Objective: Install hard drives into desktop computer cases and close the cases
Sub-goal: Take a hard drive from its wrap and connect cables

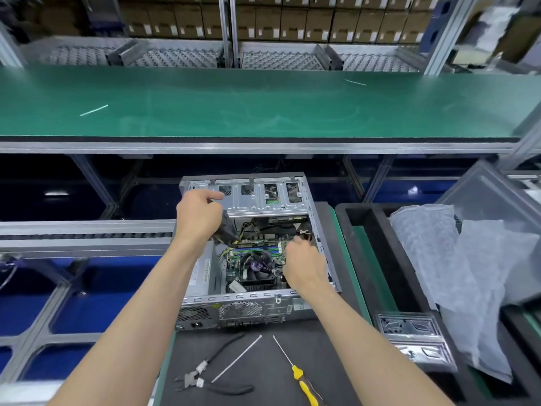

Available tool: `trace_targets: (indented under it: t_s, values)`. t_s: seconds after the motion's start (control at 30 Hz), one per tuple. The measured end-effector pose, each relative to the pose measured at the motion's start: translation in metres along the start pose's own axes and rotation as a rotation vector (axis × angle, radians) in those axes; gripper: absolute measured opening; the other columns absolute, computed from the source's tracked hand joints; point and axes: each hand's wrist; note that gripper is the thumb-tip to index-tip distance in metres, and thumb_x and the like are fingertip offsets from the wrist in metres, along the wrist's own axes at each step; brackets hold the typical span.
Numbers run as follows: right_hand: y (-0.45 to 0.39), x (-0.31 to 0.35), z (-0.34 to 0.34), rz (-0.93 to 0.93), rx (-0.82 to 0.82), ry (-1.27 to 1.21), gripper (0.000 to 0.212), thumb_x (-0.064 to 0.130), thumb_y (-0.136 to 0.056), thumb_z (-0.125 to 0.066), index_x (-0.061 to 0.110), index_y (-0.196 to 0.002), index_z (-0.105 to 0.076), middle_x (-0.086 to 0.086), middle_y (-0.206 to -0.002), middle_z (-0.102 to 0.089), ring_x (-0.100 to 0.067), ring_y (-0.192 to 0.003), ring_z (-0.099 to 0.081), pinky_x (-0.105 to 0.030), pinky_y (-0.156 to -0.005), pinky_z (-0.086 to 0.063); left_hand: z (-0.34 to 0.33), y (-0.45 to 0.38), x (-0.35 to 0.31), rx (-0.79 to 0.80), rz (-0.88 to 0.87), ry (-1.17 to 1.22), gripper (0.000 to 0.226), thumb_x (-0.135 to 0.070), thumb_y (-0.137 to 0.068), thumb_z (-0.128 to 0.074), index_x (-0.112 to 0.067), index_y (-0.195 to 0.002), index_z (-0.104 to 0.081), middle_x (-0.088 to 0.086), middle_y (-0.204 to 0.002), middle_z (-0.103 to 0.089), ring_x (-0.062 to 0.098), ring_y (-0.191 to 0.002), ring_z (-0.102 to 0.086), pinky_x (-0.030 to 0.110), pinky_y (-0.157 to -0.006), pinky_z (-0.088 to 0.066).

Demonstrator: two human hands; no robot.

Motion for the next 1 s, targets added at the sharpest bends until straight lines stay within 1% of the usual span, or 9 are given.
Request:
trace_targets:
  t_s: [0.1, 0.2, 0.37, 0.43, 0.5, 0.63, 0.73, 0.83, 1.0]
  values:
    - [0.001, 0.000, 0.007, -0.002, -0.078, -0.273, 0.022, 0.008, -0.093, -0.048, 0.013, -0.104, -0.067, -0.007, -0.087, -0.068, -0.029, -0.085, -0.067, -0.039, -0.069, -0.056, -0.015, -0.001, 0.000, 0.005, 0.086, 0.158, 0.048, 0.002, -0.081, -0.041, -0.027, -0.102, -0.073, -0.002, -0.099, -0.069, 0.017, -0.070, -0.060, 0.032, -0.066, -0.052]
    - [0.003, -0.004, 0.008, -0.032, -0.208, -0.467, 0.037, 0.027, -0.096, -0.037, 0.020, -0.111, -0.070, -0.001, -0.080, -0.071, -0.021, -0.073, -0.062, -0.032, -0.059, -0.044, -0.035, 0.000, 0.011, 0.028, 0.200, 0.289, 0.044, 0.005, -0.085, -0.040, -0.019, -0.103, -0.072, 0.011, -0.113, -0.070, 0.027, -0.102, -0.066, 0.043, -0.094, -0.055]
    - [0.003, -0.006, -0.001, 0.279, -0.087, -0.702, 0.055, 0.054, -0.086, -0.056, 0.037, -0.138, -0.051, 0.019, -0.112, -0.062, -0.001, -0.092, -0.060, -0.029, -0.081, -0.049, -0.057, 0.006, 0.031, 0.002, 0.355, 0.245, 0.016, -0.002, -0.084, -0.052, -0.007, -0.081, -0.067, 0.008, -0.080, -0.058, 0.023, -0.074, -0.052, 0.032, -0.067, -0.043]
    - [-0.002, -0.004, -0.008, 0.324, -0.040, -0.633, 0.054, 0.051, -0.085, -0.067, 0.037, -0.136, -0.055, 0.014, -0.116, -0.060, -0.005, -0.094, -0.060, -0.030, -0.085, -0.050, -0.058, 0.009, 0.033, 0.061, 0.369, 0.207, 0.017, -0.013, -0.080, -0.060, 0.001, -0.087, -0.067, 0.010, -0.082, -0.062, 0.027, -0.073, -0.056, 0.034, -0.068, -0.047]
    - [-0.008, -0.004, -0.011, 0.298, -0.100, -0.665, 0.028, 0.032, -0.091, -0.071, 0.025, -0.118, -0.070, 0.008, -0.102, -0.064, -0.010, -0.088, -0.059, -0.032, -0.083, -0.049, -0.051, 0.012, 0.028, 0.190, 0.368, 0.158, 0.023, -0.025, -0.080, -0.058, -0.006, -0.090, -0.068, 0.005, -0.090, -0.071, 0.027, -0.082, -0.064, 0.038, -0.081, -0.057]
    - [-0.013, -0.011, -0.010, 0.129, -0.054, -0.980, 0.011, 0.008, -0.095, -0.064, 0.013, -0.096, -0.074, 0.004, -0.082, -0.067, -0.009, -0.068, -0.060, -0.034, -0.067, -0.055, -0.031, 0.003, 0.027, 0.480, 0.167, -0.093, 0.024, -0.005, -0.088, -0.058, -0.017, -0.086, -0.079, 0.005, -0.109, -0.071, 0.022, -0.098, -0.068, 0.038, -0.087, -0.060]
    - [-0.013, -0.014, -0.006, 0.118, -0.024, -1.095, 0.014, 0.007, -0.098, -0.061, 0.012, -0.092, -0.072, 0.000, -0.071, -0.067, -0.009, -0.056, -0.060, -0.024, -0.059, -0.053, -0.018, 0.006, 0.025, 0.614, -0.029, -0.222, 0.027, -0.004, -0.086, -0.062, -0.028, -0.093, -0.071, 0.002, -0.101, -0.072, 0.016, -0.084, -0.069, 0.029, -0.070, -0.059]
    - [-0.011, -0.014, -0.003, 0.114, 0.025, -1.160, 0.016, 0.009, -0.101, -0.056, 0.013, -0.094, -0.070, -0.012, -0.070, -0.070, -0.017, -0.058, -0.066, -0.028, -0.062, -0.056, -0.013, 0.010, 0.024, 0.532, -0.211, -0.321, 0.026, -0.020, -0.085, -0.077, -0.035, -0.102, -0.065, -0.009, -0.096, -0.069, 0.009, -0.082, -0.064, 0.025, -0.069, -0.049]
    - [-0.011, -0.019, -0.005, 0.009, 0.132, -1.147, 0.017, 0.011, -0.100, -0.056, 0.015, -0.096, -0.072, -0.009, -0.072, -0.072, -0.013, -0.056, -0.061, -0.026, -0.053, -0.047, -0.016, 0.019, 0.026, 0.467, -0.246, -0.037, 0.016, -0.022, -0.087, -0.079, -0.029, -0.098, -0.070, -0.013, -0.078, -0.072, 0.002, -0.071, -0.067, 0.017, -0.067, -0.048]
Point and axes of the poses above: each hand's wrist, its own y-axis away from the middle knuckle, its own z-axis out of the back of the hand, x = y × z
